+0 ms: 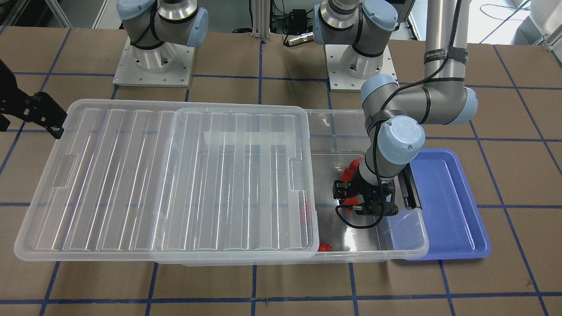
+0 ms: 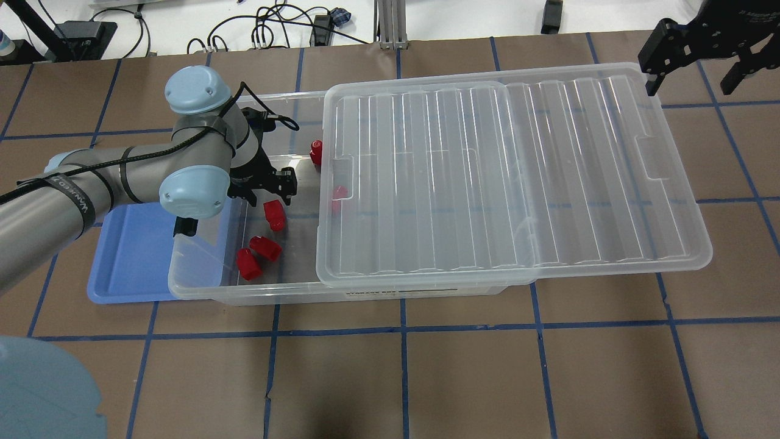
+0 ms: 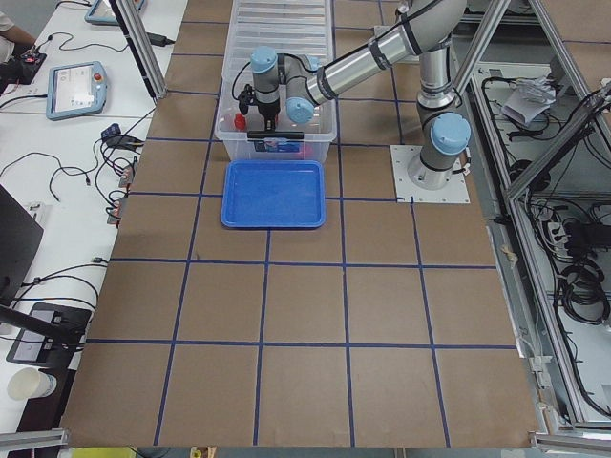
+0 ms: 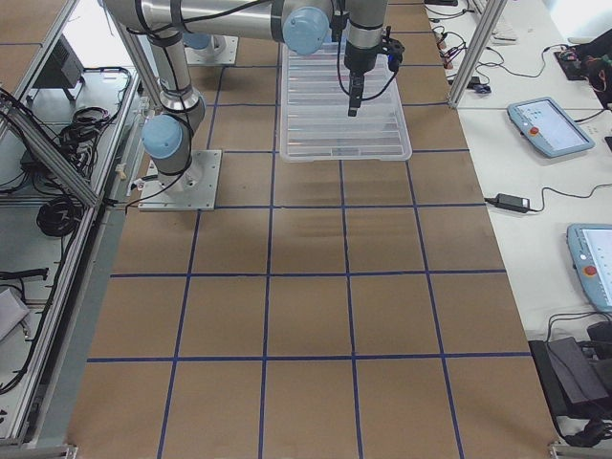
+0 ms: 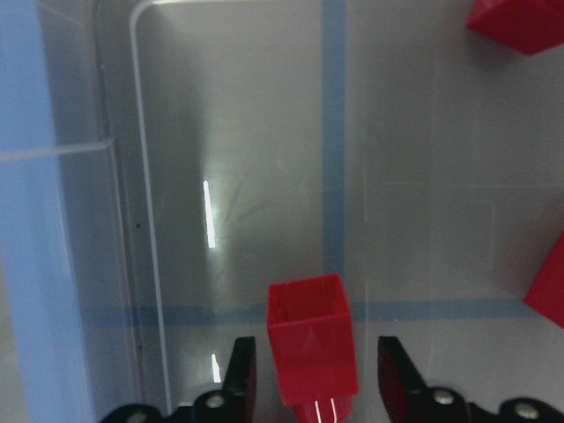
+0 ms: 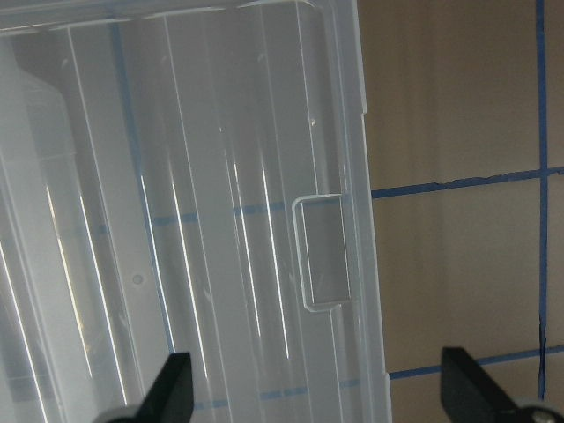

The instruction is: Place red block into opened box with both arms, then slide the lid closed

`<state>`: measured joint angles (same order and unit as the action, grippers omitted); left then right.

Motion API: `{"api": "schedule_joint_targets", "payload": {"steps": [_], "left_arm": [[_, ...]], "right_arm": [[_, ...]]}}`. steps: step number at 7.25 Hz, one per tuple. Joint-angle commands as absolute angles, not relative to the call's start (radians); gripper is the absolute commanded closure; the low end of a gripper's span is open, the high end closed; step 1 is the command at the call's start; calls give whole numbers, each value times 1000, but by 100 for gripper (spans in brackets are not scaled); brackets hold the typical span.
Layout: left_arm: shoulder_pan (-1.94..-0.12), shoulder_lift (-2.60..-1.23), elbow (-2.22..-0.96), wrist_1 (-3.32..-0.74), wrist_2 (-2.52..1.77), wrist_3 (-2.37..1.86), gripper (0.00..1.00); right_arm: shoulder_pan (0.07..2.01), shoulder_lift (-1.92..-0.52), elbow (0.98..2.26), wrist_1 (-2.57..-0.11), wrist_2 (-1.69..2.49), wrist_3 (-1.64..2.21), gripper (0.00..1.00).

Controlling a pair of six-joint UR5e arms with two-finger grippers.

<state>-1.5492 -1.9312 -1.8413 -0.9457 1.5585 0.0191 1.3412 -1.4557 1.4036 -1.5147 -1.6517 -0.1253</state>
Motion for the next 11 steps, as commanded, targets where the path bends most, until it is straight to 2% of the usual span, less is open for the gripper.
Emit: {"api": "schedule_joint_targets", "payload": {"steps": [1,3,6,9,11], "left_arm": [[-1563,-1892,-1702,-1124,1555,5,0],[-1563,-1823,-1574,-1363,1560,6,0],[-1565,-1691,-1442,-1574,1572,15,0],[-1563,-1611,-1486,-1568,1568,31,0],[-1565,-1565,-1470,-1562,1562,133,0]], "right_arm": [[1341,-1456,1404,-1516,-1652,-126,0],[1341,-1456,1404,-1513,-1652,-137,0],[1313,-1442,1407,-1526,-1654,-121,0],[1212,-1419,1431,-1543,-1654,-127,0],[1175,-1353,1459,-1558,-1654,-141,0]]}}
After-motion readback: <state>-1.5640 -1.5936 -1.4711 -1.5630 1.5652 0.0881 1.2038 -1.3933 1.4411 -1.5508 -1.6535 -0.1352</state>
